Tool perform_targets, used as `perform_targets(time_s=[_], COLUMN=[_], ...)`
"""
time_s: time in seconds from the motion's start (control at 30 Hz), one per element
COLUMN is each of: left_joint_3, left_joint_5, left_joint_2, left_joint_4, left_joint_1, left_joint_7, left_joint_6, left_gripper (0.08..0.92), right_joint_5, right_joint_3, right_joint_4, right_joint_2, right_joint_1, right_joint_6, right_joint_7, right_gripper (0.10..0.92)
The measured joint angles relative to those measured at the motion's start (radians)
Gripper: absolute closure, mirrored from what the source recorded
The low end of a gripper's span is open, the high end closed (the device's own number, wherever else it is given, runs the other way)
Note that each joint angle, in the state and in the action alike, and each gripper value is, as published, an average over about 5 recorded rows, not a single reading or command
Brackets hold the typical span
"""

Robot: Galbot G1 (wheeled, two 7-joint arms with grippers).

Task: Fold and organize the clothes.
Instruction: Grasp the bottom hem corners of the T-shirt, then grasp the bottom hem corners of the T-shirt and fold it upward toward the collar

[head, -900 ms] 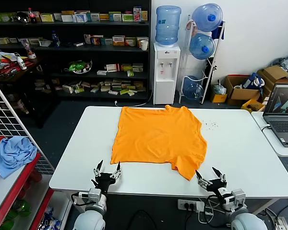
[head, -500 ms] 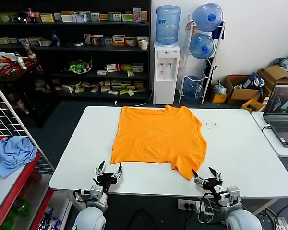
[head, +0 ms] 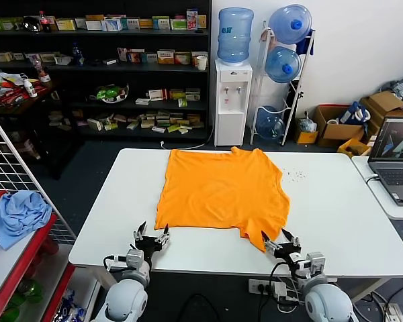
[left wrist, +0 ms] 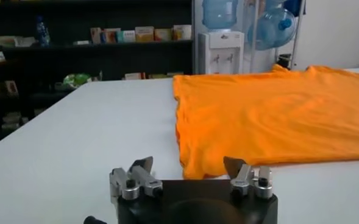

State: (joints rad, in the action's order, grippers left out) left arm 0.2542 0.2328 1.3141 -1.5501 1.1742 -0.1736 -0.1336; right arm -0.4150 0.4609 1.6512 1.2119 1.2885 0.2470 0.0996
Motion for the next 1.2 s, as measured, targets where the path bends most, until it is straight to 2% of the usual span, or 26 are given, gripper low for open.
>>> perform_targets(time_s=[0.43,0.53,0.73,1.2], left_joint_3=[-0.003,-0.003,-0.009,0.009], left_joint_5=[0.026,0.032,0.040,0.038], left_joint_2=[-0.001,-0.004,-0.020,-0.074], left_joint_4=[-0.003,-0.008,-0.032,-0.178], left_joint_1=[0.006,0.010,0.027,0.117], left_joint_7=[0.009,0.009,0.008,-0.003], left_joint_6=[-0.028,-0.032,-0.036,-0.032], left_gripper=[0.674,0.761,0.900,0.907], right_joint_5=[-0.013,-0.014,-0.004,0.090], right_joint_3=[0.002,0.006,0.017,0.065], right_joint_4=[0.020,0.032,0.078,0.239], right_joint_2=[0.000,-0.005,-0.019,-0.051], right_joint_1=[0.011,0.019,0.052,0.221], right_joint_6=[0.007,0.009,0.018,0.008], right_joint_7=[-0.014,-0.022,-0.041,-0.087], right_gripper=[0.830,0.891,0.901,0.901])
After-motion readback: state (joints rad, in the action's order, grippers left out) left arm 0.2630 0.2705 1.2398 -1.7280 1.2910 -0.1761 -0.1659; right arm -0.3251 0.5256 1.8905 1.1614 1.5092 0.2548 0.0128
